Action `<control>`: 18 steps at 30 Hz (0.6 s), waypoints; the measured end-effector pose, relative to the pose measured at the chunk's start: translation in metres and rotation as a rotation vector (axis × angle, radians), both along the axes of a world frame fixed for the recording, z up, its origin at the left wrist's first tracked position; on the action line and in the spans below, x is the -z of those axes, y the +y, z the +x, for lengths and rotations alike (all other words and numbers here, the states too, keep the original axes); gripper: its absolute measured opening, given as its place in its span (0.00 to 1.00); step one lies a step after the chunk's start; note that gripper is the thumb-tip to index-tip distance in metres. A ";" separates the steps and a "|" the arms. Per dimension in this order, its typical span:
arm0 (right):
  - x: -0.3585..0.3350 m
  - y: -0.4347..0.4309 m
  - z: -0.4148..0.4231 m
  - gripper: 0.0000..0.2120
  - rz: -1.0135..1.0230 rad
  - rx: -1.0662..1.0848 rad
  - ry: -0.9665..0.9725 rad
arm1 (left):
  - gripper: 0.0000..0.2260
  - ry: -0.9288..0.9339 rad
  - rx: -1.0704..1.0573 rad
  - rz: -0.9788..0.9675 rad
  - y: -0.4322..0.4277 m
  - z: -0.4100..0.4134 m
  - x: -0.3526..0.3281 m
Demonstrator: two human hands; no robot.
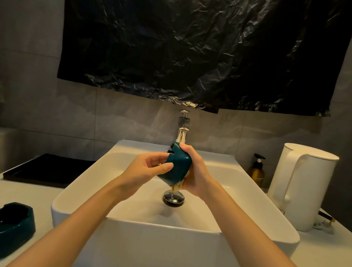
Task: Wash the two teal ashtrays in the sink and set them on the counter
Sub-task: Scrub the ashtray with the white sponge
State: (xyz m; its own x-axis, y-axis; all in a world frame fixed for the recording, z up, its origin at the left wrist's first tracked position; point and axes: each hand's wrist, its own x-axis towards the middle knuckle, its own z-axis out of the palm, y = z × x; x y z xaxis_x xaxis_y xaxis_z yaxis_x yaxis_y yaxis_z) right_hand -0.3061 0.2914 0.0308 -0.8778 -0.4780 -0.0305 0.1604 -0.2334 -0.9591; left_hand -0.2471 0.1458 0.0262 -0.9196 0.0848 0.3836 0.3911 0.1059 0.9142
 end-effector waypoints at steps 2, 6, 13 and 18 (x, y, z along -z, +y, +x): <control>0.000 -0.003 0.001 0.28 0.008 0.067 0.086 | 0.09 -0.012 -0.019 0.028 0.000 -0.003 -0.003; 0.004 -0.008 0.001 0.22 0.112 0.205 0.358 | 0.09 -0.107 0.045 0.013 0.003 -0.009 -0.016; 0.007 -0.009 0.003 0.25 0.124 0.467 0.708 | 0.12 -0.144 0.002 0.093 0.003 -0.016 -0.007; 0.021 -0.013 0.000 0.15 0.358 0.454 1.103 | 0.05 -0.105 -0.109 0.018 -0.002 -0.019 0.005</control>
